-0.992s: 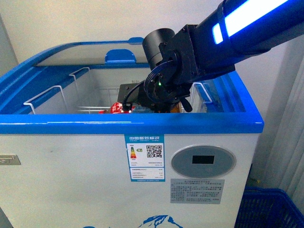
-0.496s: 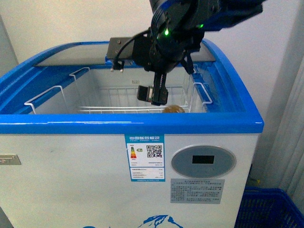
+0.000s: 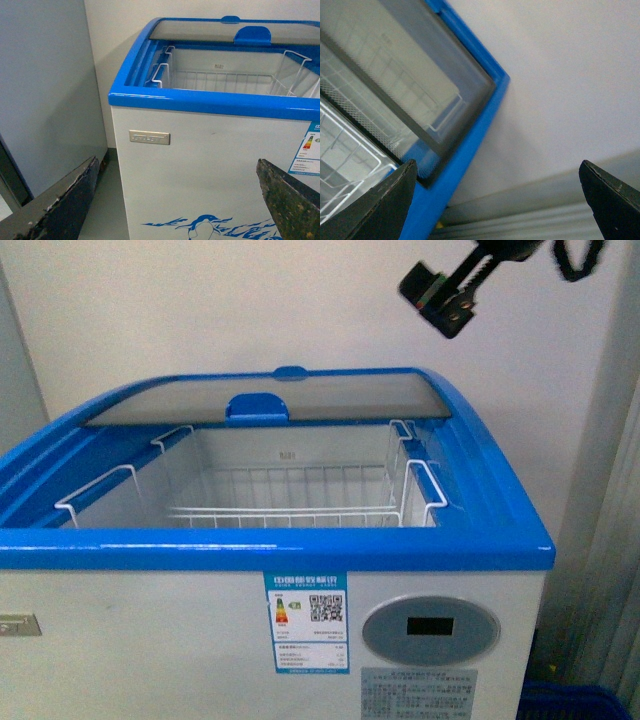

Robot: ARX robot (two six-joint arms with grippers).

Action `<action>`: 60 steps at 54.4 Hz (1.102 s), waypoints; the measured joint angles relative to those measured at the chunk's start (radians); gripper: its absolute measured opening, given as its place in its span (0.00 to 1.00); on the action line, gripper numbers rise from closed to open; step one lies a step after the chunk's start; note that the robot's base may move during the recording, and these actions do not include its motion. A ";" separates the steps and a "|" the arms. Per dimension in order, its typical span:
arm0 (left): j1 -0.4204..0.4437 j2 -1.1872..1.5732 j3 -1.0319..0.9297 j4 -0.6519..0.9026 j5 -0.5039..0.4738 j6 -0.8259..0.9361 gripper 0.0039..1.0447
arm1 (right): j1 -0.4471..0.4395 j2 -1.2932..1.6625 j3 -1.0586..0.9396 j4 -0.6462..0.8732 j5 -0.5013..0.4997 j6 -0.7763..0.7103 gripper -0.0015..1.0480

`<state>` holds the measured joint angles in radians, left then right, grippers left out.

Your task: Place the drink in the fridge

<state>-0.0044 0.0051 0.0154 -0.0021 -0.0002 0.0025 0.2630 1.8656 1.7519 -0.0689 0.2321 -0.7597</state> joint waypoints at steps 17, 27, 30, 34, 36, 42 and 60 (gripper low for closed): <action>0.001 -0.001 0.000 0.000 -0.003 0.000 0.92 | -0.244 -1.109 -1.019 -0.072 -0.214 0.702 0.71; 0.001 -0.003 0.000 0.000 0.003 0.000 0.92 | -0.260 -1.630 -1.369 -0.025 -0.230 0.739 0.44; 0.001 -0.003 0.000 0.000 0.001 0.000 0.92 | -0.260 -1.646 -1.408 -0.017 -0.229 0.743 0.37; 0.001 -0.003 0.000 0.000 0.000 0.000 0.92 | -0.262 -1.658 -1.476 -0.012 -0.234 0.745 0.25; 0.001 -0.003 0.000 0.000 0.000 0.000 0.92 | -0.261 -1.663 -1.497 -0.007 -0.233 0.745 0.20; 0.001 -0.003 0.000 0.000 0.000 0.000 0.92 | -0.262 -1.699 -1.542 0.014 -0.231 0.744 0.02; 0.001 -0.003 0.000 0.000 0.000 0.000 0.92 | -0.262 -1.759 -1.629 0.044 -0.233 0.748 0.03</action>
<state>-0.0036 0.0025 0.0154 -0.0021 0.0002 0.0021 0.0006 0.1070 0.1234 -0.0250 -0.0006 -0.0113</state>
